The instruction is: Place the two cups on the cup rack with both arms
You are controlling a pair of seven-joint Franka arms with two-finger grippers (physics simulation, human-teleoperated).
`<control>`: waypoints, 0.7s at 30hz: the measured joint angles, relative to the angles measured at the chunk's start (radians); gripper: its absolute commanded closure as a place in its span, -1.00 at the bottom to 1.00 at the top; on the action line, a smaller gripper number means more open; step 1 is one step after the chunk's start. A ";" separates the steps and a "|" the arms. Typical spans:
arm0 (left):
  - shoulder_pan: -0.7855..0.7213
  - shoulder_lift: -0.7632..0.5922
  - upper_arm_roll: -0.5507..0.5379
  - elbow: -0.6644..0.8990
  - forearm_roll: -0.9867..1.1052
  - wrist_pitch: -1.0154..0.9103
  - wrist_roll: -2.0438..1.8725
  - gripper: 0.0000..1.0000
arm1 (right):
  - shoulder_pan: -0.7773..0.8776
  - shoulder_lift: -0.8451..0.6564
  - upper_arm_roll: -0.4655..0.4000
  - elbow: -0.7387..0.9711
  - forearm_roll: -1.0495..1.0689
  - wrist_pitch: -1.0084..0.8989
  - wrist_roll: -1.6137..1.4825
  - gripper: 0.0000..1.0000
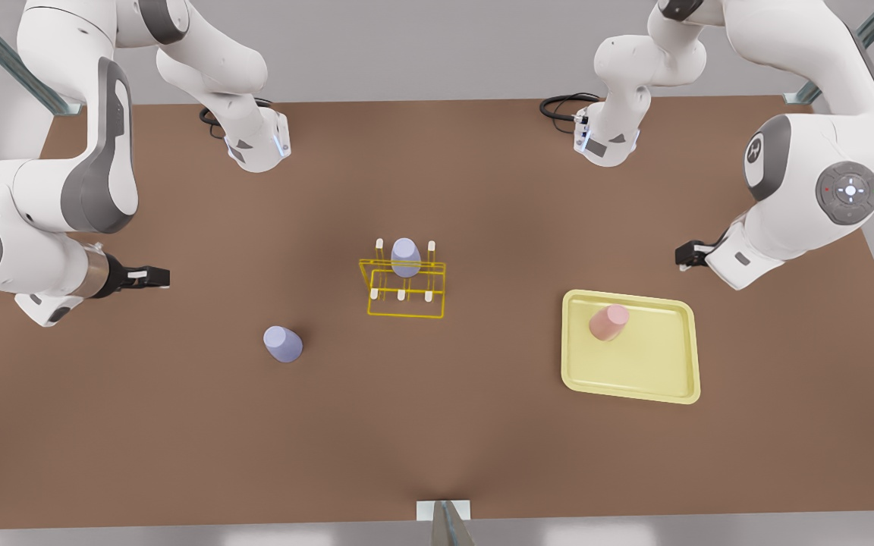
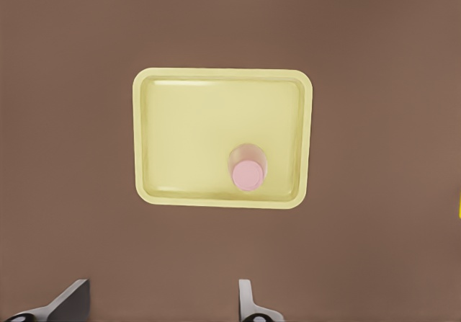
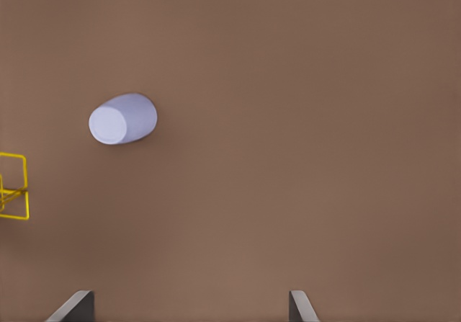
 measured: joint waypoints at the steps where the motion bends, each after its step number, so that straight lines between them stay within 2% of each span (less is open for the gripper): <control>1: -0.001 0.000 0.000 0.000 0.000 0.001 0.000 -1.00 | 0.000 0.001 0.001 -0.002 0.000 0.001 -0.001 -1.00; 4: -0.009 0.039 0.004 -0.003 0.003 0.005 0.001 -1.00 | 0.010 0.036 0.006 0.009 -0.003 0.007 -0.002 -1.00; 6: -0.025 0.109 0.004 -0.020 0.006 0.031 0.001 -1.00 | 0.091 0.112 0.013 0.041 -0.003 0.028 -0.001 -1.00; 9: -0.029 0.165 0.006 -0.154 0.008 0.155 0.002 -1.00 | 0.232 0.242 0.017 0.094 0.004 0.091 0.022 -1.00; 11: -0.027 0.163 0.006 -0.261 0.007 0.259 0.003 -1.00 | 0.258 0.300 0.017 0.092 0.005 0.153 0.049 -1.00; 16: -0.036 0.142 0.006 -0.440 -0.008 0.473 0.006 -1.00 | 0.242 0.318 0.003 -0.055 -0.015 0.352 0.126 -1.00; 21: -0.062 0.146 0.005 -0.485 -0.016 0.606 0.007 -1.00 | 0.233 0.284 0.002 -0.193 -0.058 0.535 0.192 -1.00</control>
